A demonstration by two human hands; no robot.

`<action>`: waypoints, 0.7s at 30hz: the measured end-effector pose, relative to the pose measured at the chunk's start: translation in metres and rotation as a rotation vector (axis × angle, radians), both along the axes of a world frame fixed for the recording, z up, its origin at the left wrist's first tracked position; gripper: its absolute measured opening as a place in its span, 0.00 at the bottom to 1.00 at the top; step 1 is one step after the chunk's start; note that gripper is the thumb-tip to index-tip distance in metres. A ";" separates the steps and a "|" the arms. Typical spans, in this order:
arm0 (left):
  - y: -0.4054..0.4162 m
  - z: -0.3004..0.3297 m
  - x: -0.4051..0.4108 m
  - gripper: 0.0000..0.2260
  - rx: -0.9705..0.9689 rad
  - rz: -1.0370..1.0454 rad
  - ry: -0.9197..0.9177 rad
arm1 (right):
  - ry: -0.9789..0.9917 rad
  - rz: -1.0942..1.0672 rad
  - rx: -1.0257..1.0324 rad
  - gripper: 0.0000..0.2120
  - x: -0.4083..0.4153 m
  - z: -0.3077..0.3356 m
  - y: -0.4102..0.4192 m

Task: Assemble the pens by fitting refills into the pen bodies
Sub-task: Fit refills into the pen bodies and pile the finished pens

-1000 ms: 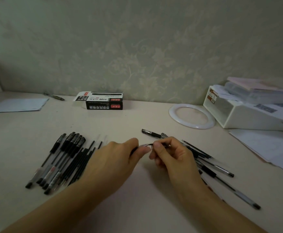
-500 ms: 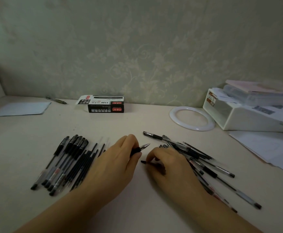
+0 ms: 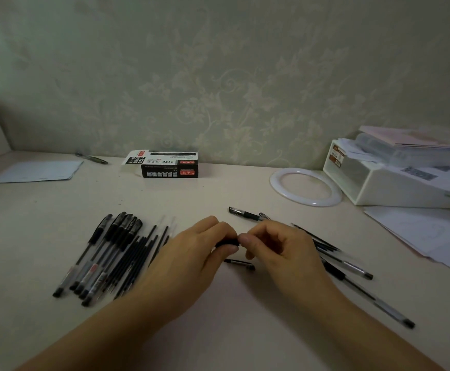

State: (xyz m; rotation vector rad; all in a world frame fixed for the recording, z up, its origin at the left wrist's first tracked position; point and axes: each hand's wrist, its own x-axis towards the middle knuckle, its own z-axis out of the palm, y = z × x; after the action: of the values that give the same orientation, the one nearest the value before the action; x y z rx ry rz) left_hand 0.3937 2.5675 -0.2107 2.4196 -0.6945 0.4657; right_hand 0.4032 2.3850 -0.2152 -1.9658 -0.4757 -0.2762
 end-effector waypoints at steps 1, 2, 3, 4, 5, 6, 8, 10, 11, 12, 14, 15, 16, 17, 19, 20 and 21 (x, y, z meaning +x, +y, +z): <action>0.000 0.000 0.000 0.09 0.000 0.002 0.014 | 0.023 0.012 0.025 0.08 0.001 0.001 -0.001; 0.000 0.001 0.000 0.10 0.000 0.004 0.029 | 0.045 0.026 0.049 0.07 0.002 0.002 -0.002; 0.000 0.001 0.000 0.11 0.000 0.007 0.046 | 0.060 0.042 0.068 0.04 0.003 0.003 -0.003; 0.000 0.001 -0.001 0.12 0.005 0.012 0.062 | 0.065 0.060 0.078 0.02 0.003 0.004 -0.004; -0.001 0.001 -0.001 0.12 0.014 0.022 0.073 | 0.066 0.079 0.078 0.02 0.003 0.004 -0.006; -0.001 0.001 -0.001 0.12 0.025 0.033 0.081 | 0.069 0.096 0.078 0.03 0.003 0.005 -0.007; -0.001 0.001 -0.001 0.12 0.029 0.053 0.087 | 0.087 0.118 0.085 0.07 0.003 0.006 -0.007; 0.000 0.002 -0.002 0.13 0.008 0.053 0.078 | 0.109 0.104 0.091 0.09 0.002 0.005 -0.005; 0.000 0.002 -0.002 0.13 -0.001 0.046 0.076 | 0.103 0.076 0.071 0.10 0.002 0.004 -0.004; 0.000 0.002 -0.002 0.13 -0.005 0.038 0.078 | 0.086 0.048 0.036 0.11 0.002 0.004 -0.003; -0.001 0.001 -0.003 0.13 0.004 0.027 0.083 | 0.045 0.039 -0.013 0.10 0.002 0.004 -0.002; -0.001 0.000 -0.004 0.14 0.011 0.028 0.083 | 0.033 0.049 -0.014 0.08 0.002 0.005 -0.002; -0.002 0.000 -0.004 0.14 0.015 0.030 0.082 | 0.033 0.065 -0.005 0.05 0.002 0.005 -0.003; -0.002 -0.001 -0.004 0.14 0.015 0.033 0.084 | 0.041 0.083 0.002 0.03 0.003 0.004 -0.004; -0.001 -0.001 -0.003 0.14 0.006 0.042 0.089 | 0.062 0.102 0.017 0.05 0.003 0.003 -0.005; 0.000 -0.001 -0.002 0.14 -0.003 0.052 0.089 | 0.075 0.099 0.030 0.07 0.003 0.003 -0.004; 0.000 -0.001 -0.002 0.14 -0.014 0.061 0.087 | 0.087 0.090 0.044 0.08 0.003 0.002 -0.003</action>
State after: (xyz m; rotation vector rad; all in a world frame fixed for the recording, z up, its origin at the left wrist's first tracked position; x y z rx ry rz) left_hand 0.3917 2.5678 -0.2120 2.4372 -0.5795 0.3857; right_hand 0.4060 2.3818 -0.2128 -1.9001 -0.4956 -0.1421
